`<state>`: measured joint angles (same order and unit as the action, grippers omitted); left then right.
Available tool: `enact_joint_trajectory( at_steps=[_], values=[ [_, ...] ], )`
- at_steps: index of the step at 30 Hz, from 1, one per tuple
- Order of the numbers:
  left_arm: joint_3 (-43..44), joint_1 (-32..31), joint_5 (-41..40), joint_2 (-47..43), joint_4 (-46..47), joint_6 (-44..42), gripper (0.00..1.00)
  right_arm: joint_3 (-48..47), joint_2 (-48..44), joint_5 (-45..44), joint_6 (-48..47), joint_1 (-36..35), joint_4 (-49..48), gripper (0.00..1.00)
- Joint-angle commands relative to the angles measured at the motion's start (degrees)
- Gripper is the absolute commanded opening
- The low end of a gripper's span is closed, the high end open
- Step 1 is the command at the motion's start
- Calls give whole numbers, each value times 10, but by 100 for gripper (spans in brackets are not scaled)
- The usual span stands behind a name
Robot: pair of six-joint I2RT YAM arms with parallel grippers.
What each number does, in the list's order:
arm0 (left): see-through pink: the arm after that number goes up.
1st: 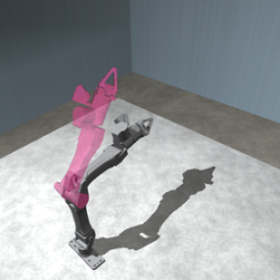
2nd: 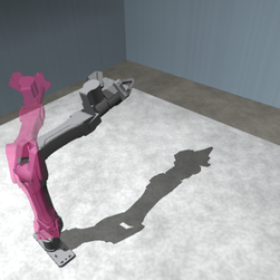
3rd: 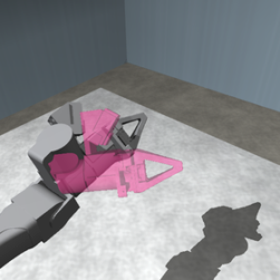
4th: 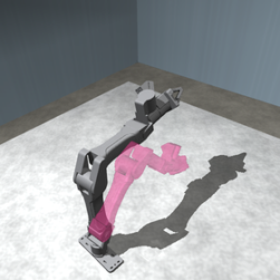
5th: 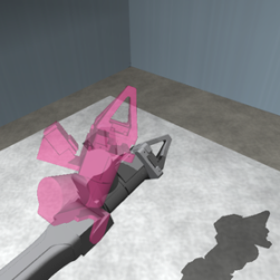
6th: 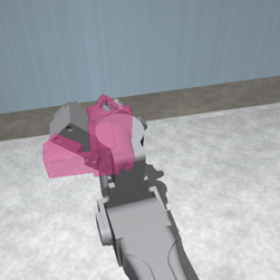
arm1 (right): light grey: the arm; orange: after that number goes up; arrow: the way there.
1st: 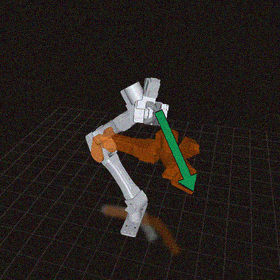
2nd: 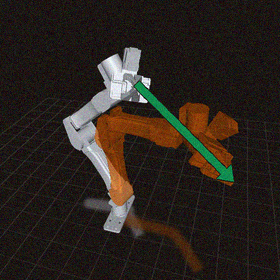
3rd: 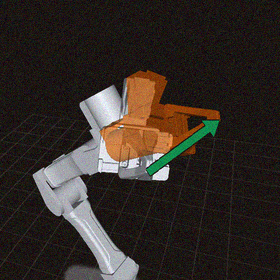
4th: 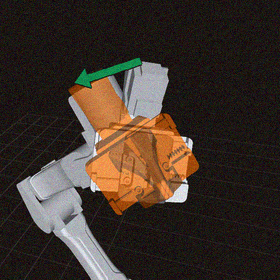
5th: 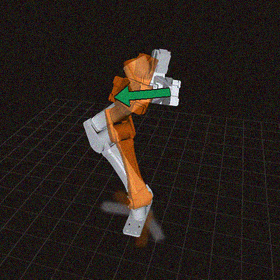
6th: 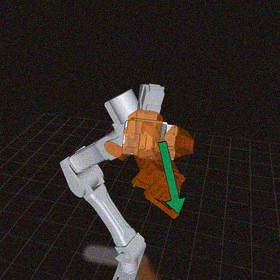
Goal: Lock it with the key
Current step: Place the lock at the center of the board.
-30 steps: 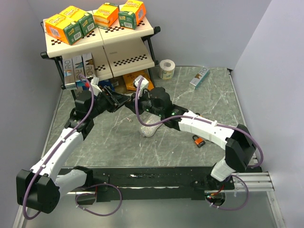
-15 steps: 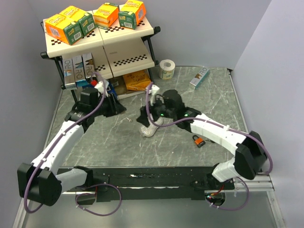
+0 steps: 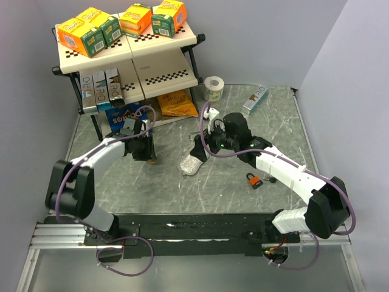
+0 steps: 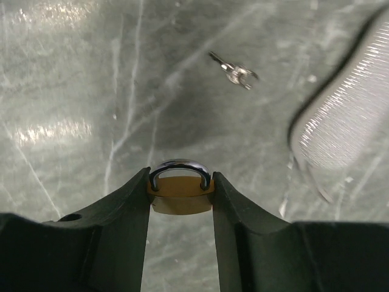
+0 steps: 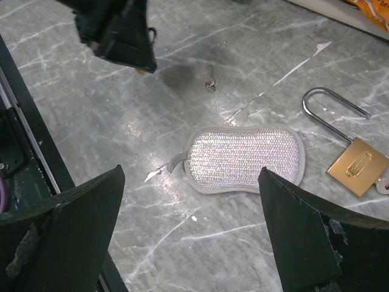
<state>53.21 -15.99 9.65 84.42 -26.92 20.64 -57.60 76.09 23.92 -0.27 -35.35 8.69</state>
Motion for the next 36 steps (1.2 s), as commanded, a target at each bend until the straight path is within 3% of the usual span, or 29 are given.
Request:
enact_joint_trajectory(
  at_steps=[1, 10, 16, 29, 36],
  values=[
    [45, -1, -21, 47, 17, -11, 9, 6, -29, 2, -7, 2, 8, 99],
    [70, -3, -42, 115, 39, -10, 12, 23, -38, 2, -1, 6, 11, 99],
    [76, -6, -43, 149, 46, -10, 20, 26, -38, -3, 1, 14, 10, 99],
    [77, -8, -58, 154, 37, -5, 69, 24, -34, -2, 17, 26, 8, 99],
    [70, -8, -26, 85, 33, -11, 75, -1, -29, 11, -24, 57, 31, 99]
  ],
)
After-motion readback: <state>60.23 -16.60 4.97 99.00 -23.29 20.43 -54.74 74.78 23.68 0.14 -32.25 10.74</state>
